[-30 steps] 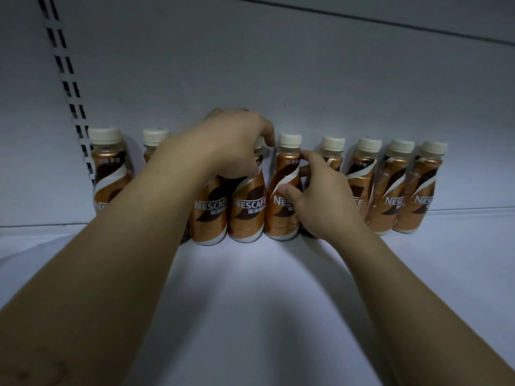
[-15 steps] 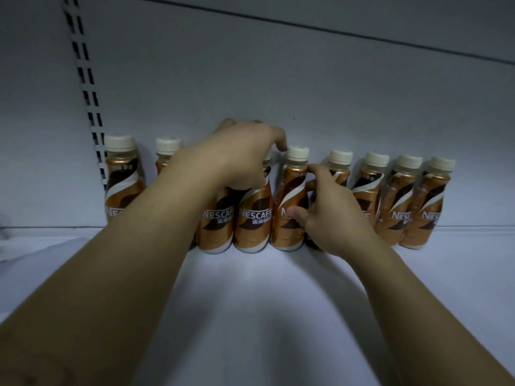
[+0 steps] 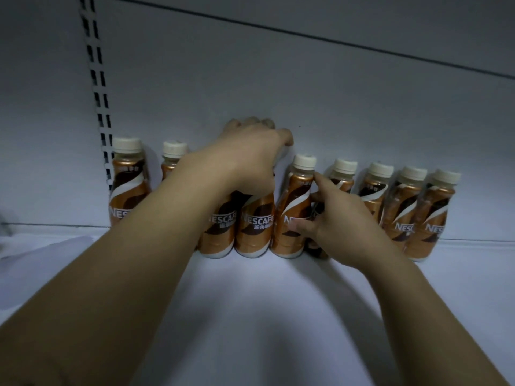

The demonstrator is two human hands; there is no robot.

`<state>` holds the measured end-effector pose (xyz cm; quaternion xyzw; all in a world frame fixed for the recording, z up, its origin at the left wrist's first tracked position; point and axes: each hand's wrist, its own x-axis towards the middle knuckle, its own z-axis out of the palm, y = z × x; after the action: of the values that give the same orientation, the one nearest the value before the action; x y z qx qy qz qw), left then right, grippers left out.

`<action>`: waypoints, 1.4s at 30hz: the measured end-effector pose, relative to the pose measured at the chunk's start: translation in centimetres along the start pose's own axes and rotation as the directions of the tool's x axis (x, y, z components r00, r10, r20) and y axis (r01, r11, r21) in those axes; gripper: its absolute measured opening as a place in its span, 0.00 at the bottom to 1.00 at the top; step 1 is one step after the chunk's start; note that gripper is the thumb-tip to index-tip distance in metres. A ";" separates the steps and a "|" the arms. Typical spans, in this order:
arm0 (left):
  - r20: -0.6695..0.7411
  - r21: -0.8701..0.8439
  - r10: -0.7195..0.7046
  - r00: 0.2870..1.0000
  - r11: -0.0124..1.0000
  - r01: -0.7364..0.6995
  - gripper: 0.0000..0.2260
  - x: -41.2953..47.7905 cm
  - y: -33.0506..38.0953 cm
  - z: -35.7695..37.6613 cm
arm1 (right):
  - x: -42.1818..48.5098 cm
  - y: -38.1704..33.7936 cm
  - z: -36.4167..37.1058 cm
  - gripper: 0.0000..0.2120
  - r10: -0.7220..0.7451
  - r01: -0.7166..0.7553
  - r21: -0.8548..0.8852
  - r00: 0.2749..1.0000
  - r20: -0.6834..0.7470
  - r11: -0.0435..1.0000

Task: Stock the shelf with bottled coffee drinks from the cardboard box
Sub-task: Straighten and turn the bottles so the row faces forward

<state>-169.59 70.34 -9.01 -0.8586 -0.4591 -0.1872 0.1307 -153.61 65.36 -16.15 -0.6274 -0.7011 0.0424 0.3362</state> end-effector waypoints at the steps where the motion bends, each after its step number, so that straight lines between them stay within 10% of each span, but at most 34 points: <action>1: -0.031 -0.003 0.010 0.999 1.000 -0.010 0.35 0.1 0.0 -0.1 | 0.0 0.2 -0.7 0.34 -0.013 0.012 -0.036 1.000 -0.013 0.999; 8: -0.200 -0.064 0.137 0.970 0.986 -0.152 0.28 1.2 2.6 0.8 | 0.2 2.0 -3.7 0.11 0.005 0.004 0.015 0.839 -0.544 1.000; 29: -0.140 -0.097 0.080 0.987 0.991 -0.094 0.20 1.3 3.8 2.6 | 1.9 4.3 -1.0 0.11 0.126 -0.104 0.088 0.943 -0.309 0.991; 42: -0.153 -0.067 0.072 0.986 0.994 -0.083 0.18 1.4 4.0 2.9 | 2.0 3.5 0.2 0.22 0.160 -0.138 0.080 0.869 -0.469 0.987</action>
<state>-164.97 70.40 -11.22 -0.8634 -0.4071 -0.2626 0.1408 -150.75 67.96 -17.20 -0.6632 -0.5460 -0.0711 0.5069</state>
